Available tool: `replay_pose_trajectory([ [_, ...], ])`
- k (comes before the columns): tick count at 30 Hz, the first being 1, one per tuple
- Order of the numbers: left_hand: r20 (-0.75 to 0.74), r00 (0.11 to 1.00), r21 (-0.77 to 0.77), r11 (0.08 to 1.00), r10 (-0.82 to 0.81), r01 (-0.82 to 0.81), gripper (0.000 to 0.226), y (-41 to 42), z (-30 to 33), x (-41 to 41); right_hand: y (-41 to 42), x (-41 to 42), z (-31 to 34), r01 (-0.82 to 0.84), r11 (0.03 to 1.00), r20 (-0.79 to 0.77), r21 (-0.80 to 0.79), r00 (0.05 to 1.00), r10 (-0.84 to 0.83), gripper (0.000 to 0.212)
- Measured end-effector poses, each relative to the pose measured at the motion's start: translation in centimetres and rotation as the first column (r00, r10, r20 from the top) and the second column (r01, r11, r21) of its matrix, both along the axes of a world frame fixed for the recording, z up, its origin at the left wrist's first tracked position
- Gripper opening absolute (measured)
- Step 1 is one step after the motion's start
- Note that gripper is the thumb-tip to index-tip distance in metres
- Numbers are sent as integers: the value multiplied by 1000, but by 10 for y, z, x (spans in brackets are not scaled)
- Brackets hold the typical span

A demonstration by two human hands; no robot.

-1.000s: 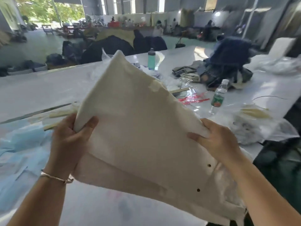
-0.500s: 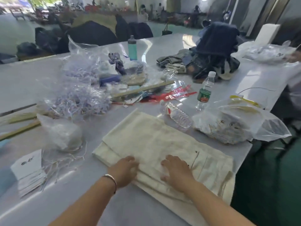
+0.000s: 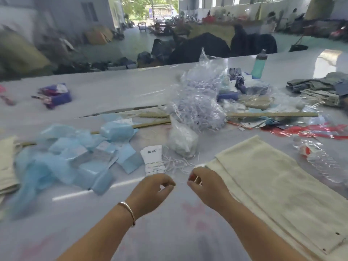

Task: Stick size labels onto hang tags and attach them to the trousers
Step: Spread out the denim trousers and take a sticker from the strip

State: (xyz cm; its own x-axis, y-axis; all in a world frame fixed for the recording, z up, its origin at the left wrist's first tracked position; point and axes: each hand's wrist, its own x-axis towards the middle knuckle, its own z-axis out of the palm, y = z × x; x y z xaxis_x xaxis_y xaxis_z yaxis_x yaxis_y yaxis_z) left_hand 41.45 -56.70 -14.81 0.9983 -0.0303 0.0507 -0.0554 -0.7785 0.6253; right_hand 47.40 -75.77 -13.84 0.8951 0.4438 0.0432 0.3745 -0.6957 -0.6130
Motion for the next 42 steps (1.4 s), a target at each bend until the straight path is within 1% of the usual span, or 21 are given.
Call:
replay_pose_trajectory([
  [3, 122, 957, -49, 965, 262, -258, 10, 101, 40, -81, 112, -44, 34, -202, 972, 23, 122, 979, 201, 11],
  [6, 243, 843, -106, 877, 480, -469, 25, 196, 77, -173, 220, -100, 55, -370, 912, 67, 177, 929, 364, 15],
  [8, 316, 755, -117, 813, 575, -570, 27, 258, 96, -234, 290, -141, 62, -447, 870, 90, 206, 894, 438, 19],
  [10, 384, 650, -41, 716, 656, -697, 23, 319, 106, -290, 359, -180, 66, -504, 829, 96, 241, 863, 497, 20],
  [12, 424, 547, 95, 565, 722, -819, 18, 377, 106, -341, 426, -214, 68, -552, 790, 91, 268, 830, 550, 19],
  [14, 371, 519, 254, 454, 770, -854, 33, 426, 100, -381, 487, -240, 67, -565, 771, 66, 295, 817, 573, 14],
  [16, 219, 547, 390, 441, 808, -808, 61, 465, 92, -409, 540, -259, 62, -519, 789, -10, 328, 833, 553, 18],
  [18, 110, 548, 429, 458, 829, -778, 71, 495, 82, -426, 581, -268, 56, -421, 826, -161, 374, 848, 505, 34],
  [20, 112, 552, 361, 483, 826, -797, 60, 518, 73, -435, 611, -269, 48, -297, 856, -355, 423, 815, 459, 56],
  [22, 189, 519, 269, 464, 834, -844, 47, 534, 69, -436, 632, -268, 43, -171, 898, -512, 406, 771, 378, 83],
  [25, 242, 350, 91, 338, 905, -937, 48, 555, 73, -428, 654, -265, 42, -2, 923, -647, 385, 713, 271, 101],
  [27, 160, 252, 31, 250, 954, -968, 66, 569, 80, -423, 663, -264, 46, 92, 901, -707, 425, 655, 267, 92],
  [28, 111, 222, 53, 217, 969, -975, 74, 577, 84, -421, 666, -262, 50, 121, 887, -728, 447, 625, 281, 83],
  [32, -75, 134, 405, 153, 988, -902, 98, 604, 96, -416, 672, -256, 68, 138, 890, -823, 435, 461, 331, 50],
  [33, -107, 116, 439, 151, 988, -886, 104, 611, 98, -416, 672, -257, 78, 119, 890, -838, 441, 410, 361, 37],
  [35, -179, 135, 353, 192, 975, -916, 113, 626, 98, -418, 672, -258, 100, 70, 870, -835, 488, 327, 442, 12],
  [37, -274, 235, 83, 267, 932, -960, 111, 639, 97, -420, 669, -255, 122, 2, 801, -767, 599, 288, 573, 13],
  [38, -304, 275, -77, 264, 912, -961, 109, 643, 98, -422, 664, -253, 131, -45, 738, -706, 673, 258, 659, 21],
  [40, -338, 297, -320, 187, 893, -929, 105, 650, 101, -425, 651, -249, 143, -127, 571, -565, 811, 82, 821, 30],
  [41, -334, 284, -373, 151, 899, -916, 100, 653, 100, -426, 644, -249, 144, -150, 509, -517, 847, -11, 856, 31],
  [42, -309, 269, -399, 133, 912, -907, 88, 655, 97, -426, 638, -250, 141, -166, 494, -507, 854, -47, 861, 33],
])
